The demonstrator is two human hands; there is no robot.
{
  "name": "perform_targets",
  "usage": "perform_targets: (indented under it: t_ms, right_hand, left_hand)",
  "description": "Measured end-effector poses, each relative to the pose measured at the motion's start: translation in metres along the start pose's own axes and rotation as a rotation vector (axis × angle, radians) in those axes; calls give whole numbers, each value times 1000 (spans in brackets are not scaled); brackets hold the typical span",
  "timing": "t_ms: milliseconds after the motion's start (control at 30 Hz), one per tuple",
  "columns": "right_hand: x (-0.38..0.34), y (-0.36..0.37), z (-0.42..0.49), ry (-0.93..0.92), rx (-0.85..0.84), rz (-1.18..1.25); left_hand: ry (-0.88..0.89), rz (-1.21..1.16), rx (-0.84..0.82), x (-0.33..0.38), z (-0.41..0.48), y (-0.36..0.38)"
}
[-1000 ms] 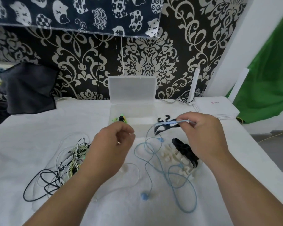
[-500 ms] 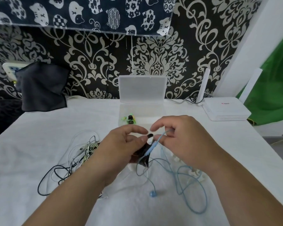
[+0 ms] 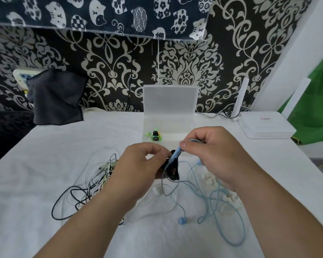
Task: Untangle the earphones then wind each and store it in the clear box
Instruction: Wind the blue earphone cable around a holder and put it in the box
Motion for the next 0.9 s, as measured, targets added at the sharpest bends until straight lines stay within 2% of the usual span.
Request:
perform_targets:
  t_ms: [100,233,333,433,567,700,800,900]
  right_hand:
    - [2,-4,1,25,62,51]
    - [2,-12,2,28,166,149]
    - [1,-20,0,0,240,278]
    - [-1,-36,-1,-29,384,476]
    - [1,-62,0,-25,584,821]
    - [16,-88,1,-4,725,1017]
    - [28,-103,4,4,733,1054]
    - [37,-106,10,101,703,986]
  left_hand:
    - [15,-41,-74,5,-3,0]
    - [-2,22,-189,4,-4,-3]
    - [12,36,-276,6,-4,-4]
    - [17,28,-327,7,-3,-7]
    - [-22,36,-350,4,0,-16]
    - [16,59,-324,6,3,-24]
    - [20,2,-256,10,5,-29]
    - [-24,-102,-242,10,5,-29]
Point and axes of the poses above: each hand's wrist, its own z-axis towards the middle knuckle, its own y-axis out of the palm, x = y × z, the point moved 2 cm from there along z, towards the middle knuckle, and after that the axes turned 7 degrees about y, right-handed, at the moved point
